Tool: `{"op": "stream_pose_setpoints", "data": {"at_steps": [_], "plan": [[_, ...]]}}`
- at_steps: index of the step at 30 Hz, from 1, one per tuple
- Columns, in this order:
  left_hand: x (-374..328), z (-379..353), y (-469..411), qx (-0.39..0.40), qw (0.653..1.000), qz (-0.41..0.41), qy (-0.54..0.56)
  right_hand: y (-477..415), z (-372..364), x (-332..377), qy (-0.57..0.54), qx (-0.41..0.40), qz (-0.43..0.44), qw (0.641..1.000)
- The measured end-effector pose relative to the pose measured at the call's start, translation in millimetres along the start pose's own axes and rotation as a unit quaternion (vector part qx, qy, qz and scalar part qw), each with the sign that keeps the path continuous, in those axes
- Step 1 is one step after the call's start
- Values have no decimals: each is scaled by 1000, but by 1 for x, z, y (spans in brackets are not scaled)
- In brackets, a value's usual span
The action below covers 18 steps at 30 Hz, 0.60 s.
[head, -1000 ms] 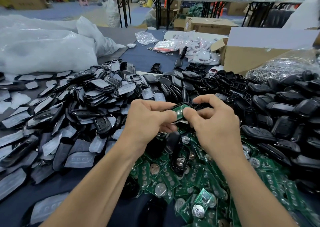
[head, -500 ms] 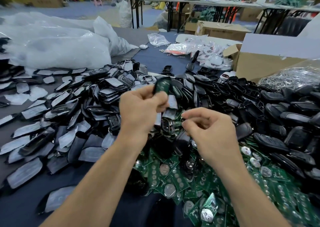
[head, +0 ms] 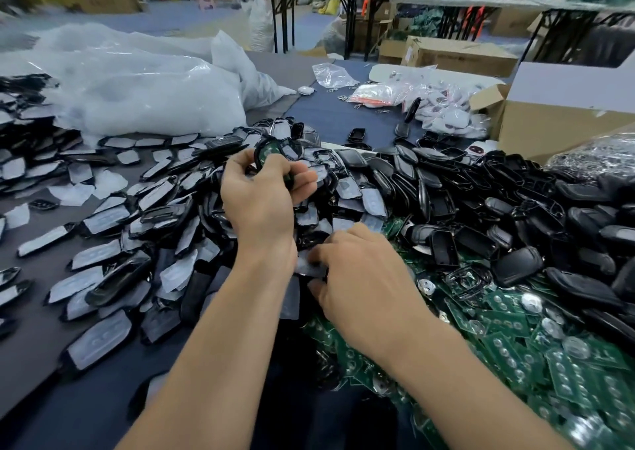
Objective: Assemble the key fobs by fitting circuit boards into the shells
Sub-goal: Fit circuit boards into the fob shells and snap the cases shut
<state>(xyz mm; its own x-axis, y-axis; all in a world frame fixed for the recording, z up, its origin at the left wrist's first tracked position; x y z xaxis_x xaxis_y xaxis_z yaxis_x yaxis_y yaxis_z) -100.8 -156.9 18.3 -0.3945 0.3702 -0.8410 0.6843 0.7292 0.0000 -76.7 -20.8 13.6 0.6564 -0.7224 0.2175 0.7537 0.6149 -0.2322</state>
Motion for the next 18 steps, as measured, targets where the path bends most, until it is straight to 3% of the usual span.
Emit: {"op": "stream_pose_setpoints", "data": {"at_steps": [2,5,7,9,11,12,14,18], "plan": [[1,-1,0,4,1000,5,-10,5,5,-2,12,-27,-3,1000],[6,-4,1,27,999,22,-25,17,22,-40,-161,-79,-101,978],[16,-12,6,70,996,45,-40,27,22,-82,-344,-106,-200,911],[30,-24,14,117,988,63,-78,37,13,-114,-512,-117,-273,806],[45,-35,25,156,975,75,-139,42,5,-127,-620,-116,-297,717],[53,-40,31,178,966,82,-169,43,3,-131,-647,-119,-295,693],[67,-52,45,227,947,105,-203,43,3,-132,-677,-127,-286,666],[76,-66,65,290,924,144,-203,45,0,-140,-672,-150,-292,663]]}}
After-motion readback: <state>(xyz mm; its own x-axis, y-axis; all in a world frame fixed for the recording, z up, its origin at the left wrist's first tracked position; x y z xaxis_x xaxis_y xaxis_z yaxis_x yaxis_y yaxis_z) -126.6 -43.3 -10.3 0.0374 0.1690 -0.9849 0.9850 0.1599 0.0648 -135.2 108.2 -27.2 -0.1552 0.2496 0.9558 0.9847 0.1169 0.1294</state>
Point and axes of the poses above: each hand's wrist, its own y-axis away from the middle knuckle, its own z-axis out of the back of the hand, x = y × z, the point moved 10 cm from there along -y, towards the middle knuckle, and after that the axes turned 1 degree about -z, right-handed, at the moved point
